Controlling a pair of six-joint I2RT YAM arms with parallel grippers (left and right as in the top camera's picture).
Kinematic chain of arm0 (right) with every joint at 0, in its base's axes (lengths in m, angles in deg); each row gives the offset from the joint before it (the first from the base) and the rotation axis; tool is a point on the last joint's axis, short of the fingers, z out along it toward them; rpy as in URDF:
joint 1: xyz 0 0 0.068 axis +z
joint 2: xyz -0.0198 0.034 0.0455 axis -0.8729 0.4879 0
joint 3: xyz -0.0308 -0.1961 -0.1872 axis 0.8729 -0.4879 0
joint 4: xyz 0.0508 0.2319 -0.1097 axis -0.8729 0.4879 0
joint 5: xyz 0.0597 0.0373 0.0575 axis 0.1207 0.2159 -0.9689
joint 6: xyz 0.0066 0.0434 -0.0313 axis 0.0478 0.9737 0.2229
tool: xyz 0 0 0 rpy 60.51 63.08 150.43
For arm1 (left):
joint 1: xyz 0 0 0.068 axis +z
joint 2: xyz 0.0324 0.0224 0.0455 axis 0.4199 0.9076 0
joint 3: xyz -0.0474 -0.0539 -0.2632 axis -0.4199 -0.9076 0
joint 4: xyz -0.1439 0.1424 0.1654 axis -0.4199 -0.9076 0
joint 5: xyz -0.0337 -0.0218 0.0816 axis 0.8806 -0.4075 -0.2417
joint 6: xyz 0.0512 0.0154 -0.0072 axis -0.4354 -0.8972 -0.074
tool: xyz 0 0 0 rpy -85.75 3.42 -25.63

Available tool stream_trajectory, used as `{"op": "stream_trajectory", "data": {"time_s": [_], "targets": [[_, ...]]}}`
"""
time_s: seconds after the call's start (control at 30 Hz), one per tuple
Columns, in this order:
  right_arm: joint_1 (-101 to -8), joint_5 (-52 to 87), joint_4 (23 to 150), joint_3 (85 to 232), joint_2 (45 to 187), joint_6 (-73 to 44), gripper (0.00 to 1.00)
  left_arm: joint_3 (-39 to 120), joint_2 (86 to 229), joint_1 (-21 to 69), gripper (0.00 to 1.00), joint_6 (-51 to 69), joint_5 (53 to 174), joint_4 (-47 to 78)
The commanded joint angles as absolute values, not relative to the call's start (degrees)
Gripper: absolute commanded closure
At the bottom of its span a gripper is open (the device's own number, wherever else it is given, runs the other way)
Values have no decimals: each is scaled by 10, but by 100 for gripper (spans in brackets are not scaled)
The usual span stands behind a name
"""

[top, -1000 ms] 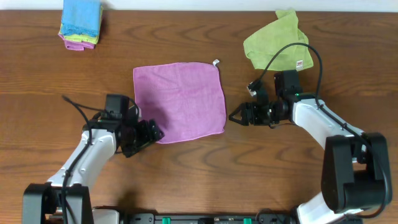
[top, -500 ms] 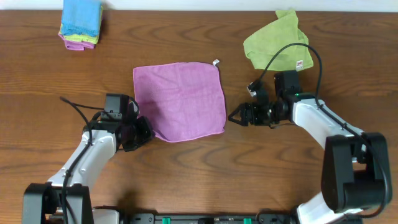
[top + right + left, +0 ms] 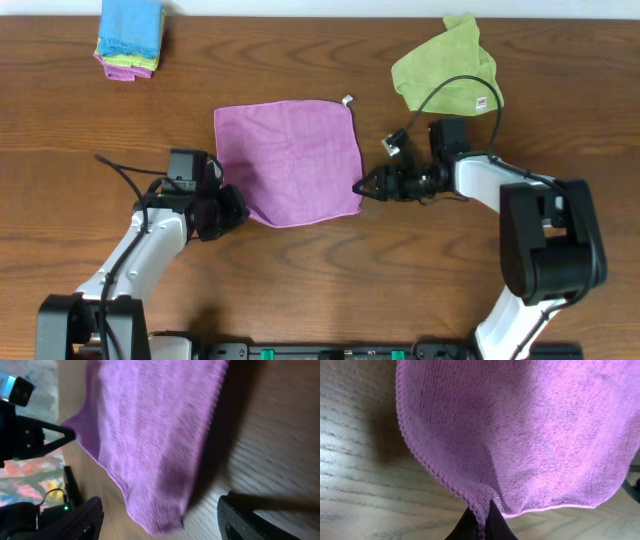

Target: Fold the cloth

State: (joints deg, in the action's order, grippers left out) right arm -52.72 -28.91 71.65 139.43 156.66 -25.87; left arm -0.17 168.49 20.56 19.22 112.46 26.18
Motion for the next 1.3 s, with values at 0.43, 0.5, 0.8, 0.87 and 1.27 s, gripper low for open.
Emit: {"op": "stream_trajectory", "data": {"time_s": [0.43,0.5,0.8,0.87,1.27], "targets": [[-486,-273,743,1392,1612,-221,37,28,1687,208,94,185,1124,264],[-496,-274,746,1392,1612,-220,43,28,1687,208,94,181,1124,264],[-525,-323,744,1392,1611,-220,49,28,1687,208,94,168,1120,264],[-525,-340,743,1392,1611,-220,56,28,1687,208,94,168,1120,264],[-525,-391,747,1393,1611,-220,83,28,1687,208,94,164,1107,264]]}}
